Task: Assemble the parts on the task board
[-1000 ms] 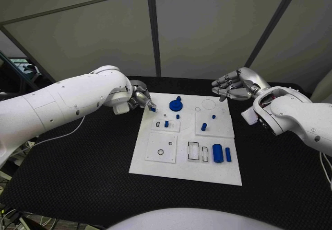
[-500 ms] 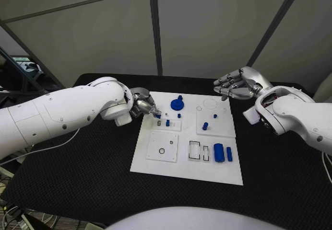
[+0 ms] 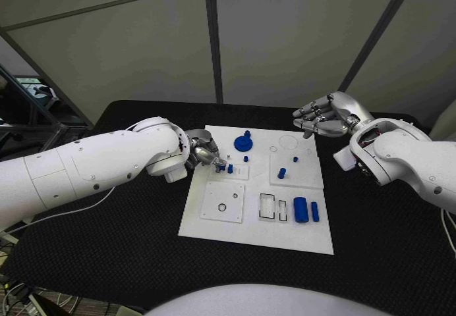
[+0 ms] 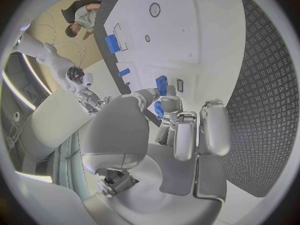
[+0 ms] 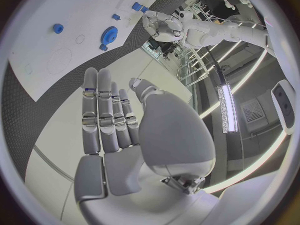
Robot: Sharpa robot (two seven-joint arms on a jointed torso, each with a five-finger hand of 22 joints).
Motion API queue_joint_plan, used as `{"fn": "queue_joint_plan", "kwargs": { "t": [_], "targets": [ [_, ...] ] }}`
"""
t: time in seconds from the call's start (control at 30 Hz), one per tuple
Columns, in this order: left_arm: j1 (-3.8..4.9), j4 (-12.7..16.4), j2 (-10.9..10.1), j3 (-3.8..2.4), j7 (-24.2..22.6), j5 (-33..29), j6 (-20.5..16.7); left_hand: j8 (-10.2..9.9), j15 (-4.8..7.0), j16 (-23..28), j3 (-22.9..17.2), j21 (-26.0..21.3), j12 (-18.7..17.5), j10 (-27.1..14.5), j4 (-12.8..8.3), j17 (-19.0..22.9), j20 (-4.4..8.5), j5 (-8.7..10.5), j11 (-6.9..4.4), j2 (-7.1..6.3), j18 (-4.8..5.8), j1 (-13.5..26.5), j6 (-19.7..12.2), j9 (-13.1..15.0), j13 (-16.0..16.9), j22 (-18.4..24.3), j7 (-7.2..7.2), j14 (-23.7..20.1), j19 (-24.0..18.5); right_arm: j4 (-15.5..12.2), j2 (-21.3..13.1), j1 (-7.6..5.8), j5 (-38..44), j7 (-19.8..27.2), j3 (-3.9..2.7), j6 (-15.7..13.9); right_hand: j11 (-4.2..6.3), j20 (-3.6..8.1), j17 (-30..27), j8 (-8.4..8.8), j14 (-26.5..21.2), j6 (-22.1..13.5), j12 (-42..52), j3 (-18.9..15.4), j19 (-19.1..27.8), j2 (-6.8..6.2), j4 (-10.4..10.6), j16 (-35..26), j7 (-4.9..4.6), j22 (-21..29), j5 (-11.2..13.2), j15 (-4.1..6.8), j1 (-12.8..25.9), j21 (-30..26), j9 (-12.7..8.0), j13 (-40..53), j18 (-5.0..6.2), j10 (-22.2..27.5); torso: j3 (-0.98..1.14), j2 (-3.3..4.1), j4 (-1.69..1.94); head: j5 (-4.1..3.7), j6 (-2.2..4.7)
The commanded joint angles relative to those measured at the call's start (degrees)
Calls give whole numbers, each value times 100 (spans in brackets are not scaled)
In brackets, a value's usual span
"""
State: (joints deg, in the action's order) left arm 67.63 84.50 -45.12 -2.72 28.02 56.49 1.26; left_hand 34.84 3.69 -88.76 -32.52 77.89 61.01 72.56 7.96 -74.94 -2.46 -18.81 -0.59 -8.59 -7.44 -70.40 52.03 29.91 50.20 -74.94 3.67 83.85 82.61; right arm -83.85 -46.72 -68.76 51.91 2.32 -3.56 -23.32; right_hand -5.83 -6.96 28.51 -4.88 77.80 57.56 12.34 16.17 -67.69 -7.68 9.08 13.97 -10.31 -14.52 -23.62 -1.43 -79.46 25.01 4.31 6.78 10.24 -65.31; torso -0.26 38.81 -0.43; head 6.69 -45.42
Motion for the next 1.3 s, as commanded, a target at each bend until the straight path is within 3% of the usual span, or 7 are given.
{"fn": "queue_joint_plan", "kwargs": {
  "t": [0.03, 0.5, 1.3],
  "targets": [
    [0, -24, 19, -3, 97, 355, 6, 46, 42, -16, -793, 26, 16, 62, -734, -1354, 16, -31, -21, 4, 402, 51, 37, 14, 9, -325, -2, 568, 42, -1, 9, -8, 10, 10, -3, 27, -11, -9, 7, -8, 48, 20, -28, 28, -31, 14, 0, -31, -8, 9, -37, 1, 23, -30, 8, -5, 20, -46, 7, 2, -5, 7, -3],
    [-7, -90, 61, -2, 160, 795, 457, 59, 47, -21, -821, 62, 13, 69, -745, -1360, 21, -53, -26, -10, 412, 66, 41, 22, 7, -363, -6, 570, 65, 7, 18, -7, 10, 4, -3, 40, -9, -8, 7, -8, 49, 19, -28, 35, -34, 19, -2, -35, -7, 11, -47, 2, 17, -33, 8, -10, 21, -46, 7, 2, -3, 4, -30],
    [-7, -159, 73, -3, 170, 893, 332, 81, 54, -24, -852, 81, 19, 90, -757, -1365, 27, -70, -33, -26, 417, 91, 48, 38, 12, -384, -13, 572, 79, 6, 22, -7, 10, 8, -3, 43, -9, -8, 7, -8, 49, 19, -28, 35, -34, 19, -2, -35, -7, 11, -47, 2, 17, -33, 8, -10, 21, -46, 8, 4, -4, 16, -36]
  ]
}}
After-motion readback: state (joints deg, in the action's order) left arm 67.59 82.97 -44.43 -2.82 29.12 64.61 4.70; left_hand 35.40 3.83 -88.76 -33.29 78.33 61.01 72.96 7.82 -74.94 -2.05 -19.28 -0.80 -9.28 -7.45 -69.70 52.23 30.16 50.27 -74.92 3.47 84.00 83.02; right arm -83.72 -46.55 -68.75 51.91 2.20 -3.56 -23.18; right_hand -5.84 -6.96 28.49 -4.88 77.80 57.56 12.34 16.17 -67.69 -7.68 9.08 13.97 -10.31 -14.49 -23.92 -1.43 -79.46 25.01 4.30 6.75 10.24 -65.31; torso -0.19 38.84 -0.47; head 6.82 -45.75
